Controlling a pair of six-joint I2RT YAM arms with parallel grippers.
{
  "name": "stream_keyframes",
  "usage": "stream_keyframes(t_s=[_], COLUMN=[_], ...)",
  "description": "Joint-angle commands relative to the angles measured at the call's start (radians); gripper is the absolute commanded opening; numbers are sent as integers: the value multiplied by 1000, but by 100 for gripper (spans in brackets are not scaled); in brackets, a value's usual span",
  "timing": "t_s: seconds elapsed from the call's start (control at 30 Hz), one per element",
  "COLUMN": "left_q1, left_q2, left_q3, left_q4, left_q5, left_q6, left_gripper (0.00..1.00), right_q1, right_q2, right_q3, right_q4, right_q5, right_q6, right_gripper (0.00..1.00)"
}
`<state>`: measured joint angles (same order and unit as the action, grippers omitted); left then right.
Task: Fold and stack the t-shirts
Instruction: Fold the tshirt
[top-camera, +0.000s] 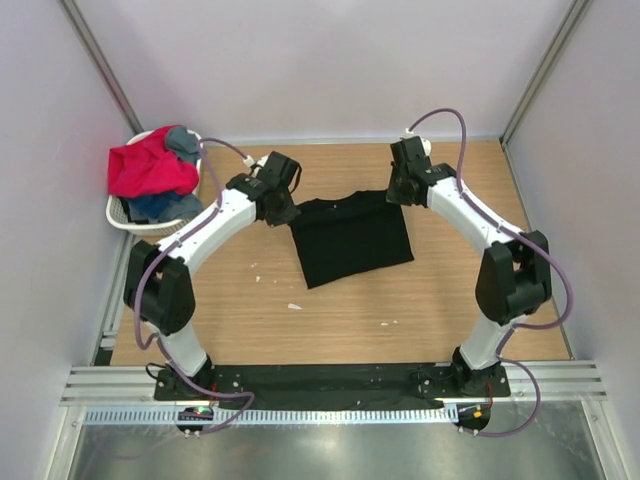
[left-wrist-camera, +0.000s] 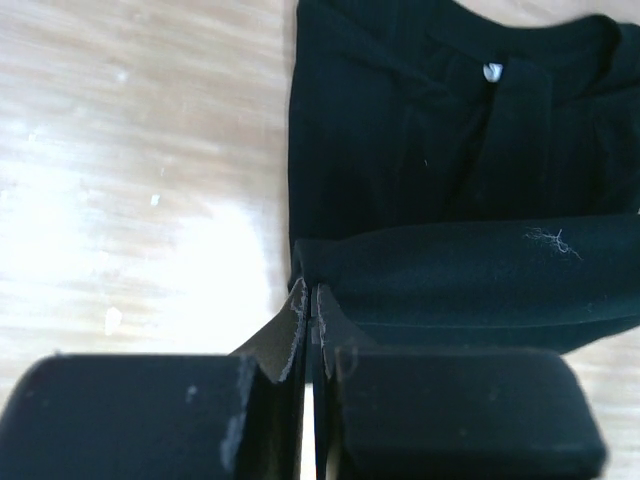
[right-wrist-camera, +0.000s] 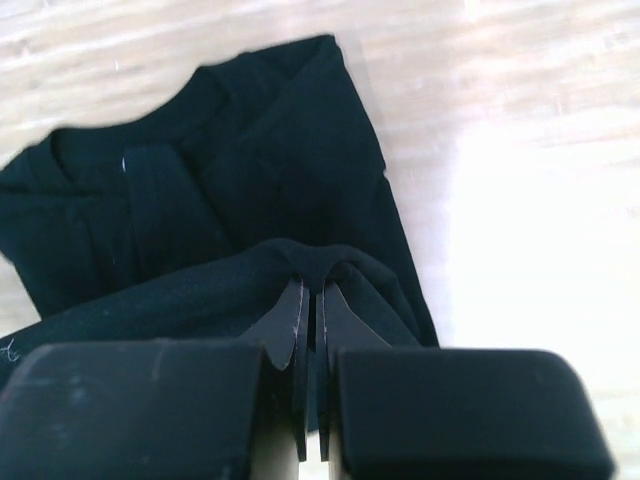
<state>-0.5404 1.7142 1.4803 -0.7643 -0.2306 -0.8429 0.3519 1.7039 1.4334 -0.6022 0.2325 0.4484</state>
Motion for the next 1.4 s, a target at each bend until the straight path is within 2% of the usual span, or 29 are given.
stream_keyframes(t_s=[0.0,0.2,0.37,0.6,0.63,0.7,0.73,0.77,0.8,0.87,0.9,0.93,1.07,1.1,1.13,1.23,1.37], left_q1=[39,100,146,215,218,217,220,220,223,234,238,241,243,238,234,205,197], left_q2=[56,214,335,560,591,688,726,789,823,869,860,840,646,571,541,481,489], left_q3=[58,149,251,538,639,740,840,903,957,1078,1087,1074,860,756,715,598,529], left_q4=[66,106,146,123,109,86,76,60,19,-15,-35,-33,34,69,82,99,83], left_q5=[-4,25,63,138,146,160,162,166,171,189,192,206,226,259,264,261,241], left_q6=[34,41,64,97,99,117,123,128,128,133,131,134,142,143,142,130,125], left_gripper=[0,0,0,0,0,4,8,27,44,75,88,96,97,97,96,95,95], right_q1=[-45,-93,-109,-146,-151,-160,-166,-169,-174,-180,-180,-180,-172,-168,-160,-131,-133], right_q2=[86,259,419,569,583,620,632,654,661,662,645,623,518,493,452,416,427], right_q3=[96,220,396,570,597,630,666,686,709,772,783,785,705,675,600,461,391], right_q4=[96,151,159,153,154,154,154,153,151,136,128,128,137,165,185,262,248], right_q5=[-7,-108,-137,-148,-153,-165,-163,-170,-183,-211,-217,-219,-317,-334,-346,-339,-251], right_q6=[-66,-80,-96,-76,-64,-59,-51,-50,-48,-42,-46,-50,-79,-91,-100,-126,-103], right_gripper=[1,1,1,1,1,20,26,48,61,76,81,82,82,81,75,69,70])
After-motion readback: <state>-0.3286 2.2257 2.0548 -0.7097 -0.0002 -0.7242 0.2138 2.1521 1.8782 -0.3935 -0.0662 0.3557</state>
